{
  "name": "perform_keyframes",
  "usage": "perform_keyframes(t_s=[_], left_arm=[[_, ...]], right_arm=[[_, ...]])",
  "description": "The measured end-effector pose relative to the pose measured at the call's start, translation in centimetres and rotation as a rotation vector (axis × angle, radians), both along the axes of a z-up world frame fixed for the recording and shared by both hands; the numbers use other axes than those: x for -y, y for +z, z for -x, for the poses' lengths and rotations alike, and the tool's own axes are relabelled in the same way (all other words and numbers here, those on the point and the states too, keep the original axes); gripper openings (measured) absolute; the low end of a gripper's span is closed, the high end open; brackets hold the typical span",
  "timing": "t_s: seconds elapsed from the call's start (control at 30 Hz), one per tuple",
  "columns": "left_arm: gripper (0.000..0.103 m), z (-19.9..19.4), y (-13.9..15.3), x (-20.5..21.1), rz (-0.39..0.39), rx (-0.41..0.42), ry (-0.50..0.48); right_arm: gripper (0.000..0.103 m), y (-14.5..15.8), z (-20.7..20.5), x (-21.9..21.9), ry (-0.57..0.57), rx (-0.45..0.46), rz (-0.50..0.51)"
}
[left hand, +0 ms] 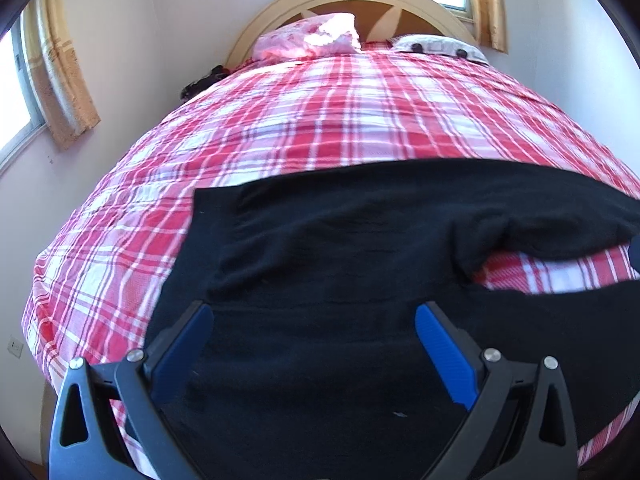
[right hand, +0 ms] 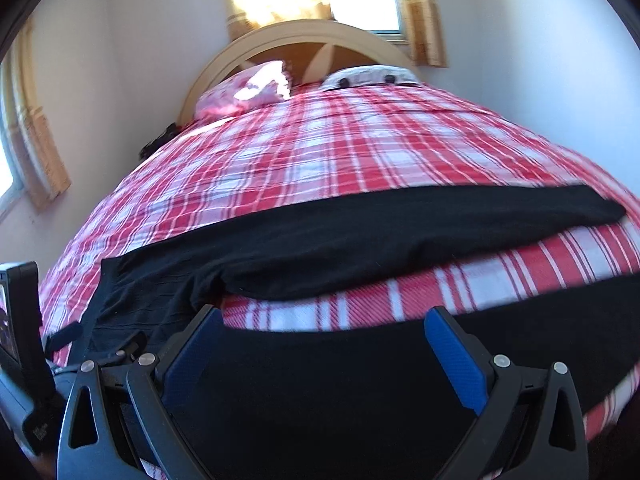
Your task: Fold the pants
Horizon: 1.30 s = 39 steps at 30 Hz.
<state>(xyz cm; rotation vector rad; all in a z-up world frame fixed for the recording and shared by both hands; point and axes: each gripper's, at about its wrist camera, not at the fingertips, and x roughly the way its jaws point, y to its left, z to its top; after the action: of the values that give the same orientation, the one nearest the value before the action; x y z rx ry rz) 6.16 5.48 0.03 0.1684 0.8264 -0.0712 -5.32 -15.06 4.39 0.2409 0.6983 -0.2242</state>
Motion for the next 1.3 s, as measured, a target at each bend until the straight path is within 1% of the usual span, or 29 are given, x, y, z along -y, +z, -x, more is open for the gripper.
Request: perform_keyframes(t_s=[0.13, 0.2, 0.23, 0.27, 0.33, 0.37, 0.4, 0.47, 0.53, 0.6, 0.67, 0.77, 0.83, 0.87, 0.9, 0.93, 0.97, 1.0, 1.03, 1.07, 1.1, 1.2, 1.27, 1.3], left_arm=[[0.103, -3.0, -0.7, -2.1, 0.013, -0.059, 0.052], [0.102, -4.4, -1.2, -2.9, 0.031, -0.092, 0.077], [0.101, -4.8, -1.4, -3.0, 0.038, -0.098, 0.078], [0.101, -5.1, -1.6, -3.1, 0.037, -0.104, 0.079], [0.1, -6.2, -2.3, -3.2, 0.018, -0.125, 0.085], [0.099, -6.5, -2.4, -3.2, 0.017, -0.132, 0.086], [0.099, -7.0, -2.7, -3.3, 0.022, -0.141, 0.089], [0.098, -7.7, -2.9, -3.5, 0.034, -0.156, 0.094], [0.098, -8.3, -3.4, -3.4, 0.036, -0.171, 0.098], [0.099, -8.6, -3.8, -3.2, 0.028, -0.166, 0.094], [0.1, -8.8, -3.9, -3.2, 0.028, -0.157, 0.09], [0.103, -9.0, -4.1, -3.3, 0.031, -0.155, 0.089], [0.103, -8.7, -4.2, -3.4, 0.033, -0.139, 0.085], [0.103, -8.7, -4.4, -3.4, 0.034, -0.131, 0.085], [0.103, -8.5, -4.5, -3.4, 0.033, -0.118, 0.084], [0.103, -8.4, -4.5, -3.3, 0.03, -0.107, 0.084], [0.103, -8.3, -4.5, -3.2, 0.026, -0.102, 0.084], [0.103, -8.3, -4.4, -3.2, 0.026, -0.1, 0.085], [0.103, -8.3, -4.4, -3.3, 0.03, -0.103, 0.085], [0.103, -8.3, -4.3, -3.4, 0.035, -0.106, 0.084], [0.103, -8.3, -4.2, -3.5, 0.039, -0.111, 0.081], [0.103, -7.6, -3.7, -3.9, 0.054, -0.121, 0.075], [0.103, -7.1, -3.5, -4.3, 0.077, -0.121, 0.075], [0.103, -6.6, -3.2, -4.7, 0.105, -0.117, 0.07]], right_arm=[[0.102, 1.0, -5.0, -1.3, 0.145, -0.016, 0.063], [0.101, 1.1, -8.2, -2.2, 0.257, -0.019, 0.099], [0.101, 0.9, -10.2, -2.7, 0.317, -0.032, 0.117], [0.1, 0.7, -11.8, -3.0, 0.352, -0.051, 0.134], [0.09, 0.0, -15.1, -3.8, 0.411, -0.093, 0.177], [0.078, -0.5, -16.7, -4.0, 0.437, -0.116, 0.197], [0.072, -1.0, -18.5, -4.3, 0.465, -0.143, 0.219], [0.071, -2.4, -21.3, -4.6, 0.517, -0.195, 0.241], [0.071, -3.7, -23.2, -4.6, 0.55, -0.235, 0.244], [0.071, -4.7, -25.1, -4.5, 0.585, -0.266, 0.221], [0.071, -5.1, -26.1, -4.6, 0.63, -0.283, 0.17], [0.071, -6.1, -27.1, -5.2, 0.685, -0.307, 0.196], [0.071, -7.0, -27.2, -5.5, 0.742, -0.345, 0.161], [0.071, -7.8, -27.1, -5.8, 0.768, -0.366, 0.172], [0.068, -8.0, -26.8, -5.9, 0.775, -0.35, 0.186], [0.063, -7.9, -26.7, -5.9, 0.781, -0.339, 0.179], [0.046, -7.9, -26.8, -5.9, 0.801, -0.342, 0.144], [0.032, -7.8, -26.8, -5.8, 0.812, -0.348, 0.105], [0.026, -7.7, -26.8, -5.8, 0.811, -0.352, 0.082], [0.013, -7.6, -26.6, -5.9, 0.81, -0.356, 0.082], [0.007, -7.4, -26.2, -6.2, 0.813, -0.361, 0.093], [0.005, -6.4, -24.5, -7.1, 0.807, -0.336, 0.155], [0.005, -4.9, -23.1, -7.1, 0.799, -0.276, 0.15], [0.005, -4.0, -22.2, -7.0, 0.792, -0.249, 0.143]])
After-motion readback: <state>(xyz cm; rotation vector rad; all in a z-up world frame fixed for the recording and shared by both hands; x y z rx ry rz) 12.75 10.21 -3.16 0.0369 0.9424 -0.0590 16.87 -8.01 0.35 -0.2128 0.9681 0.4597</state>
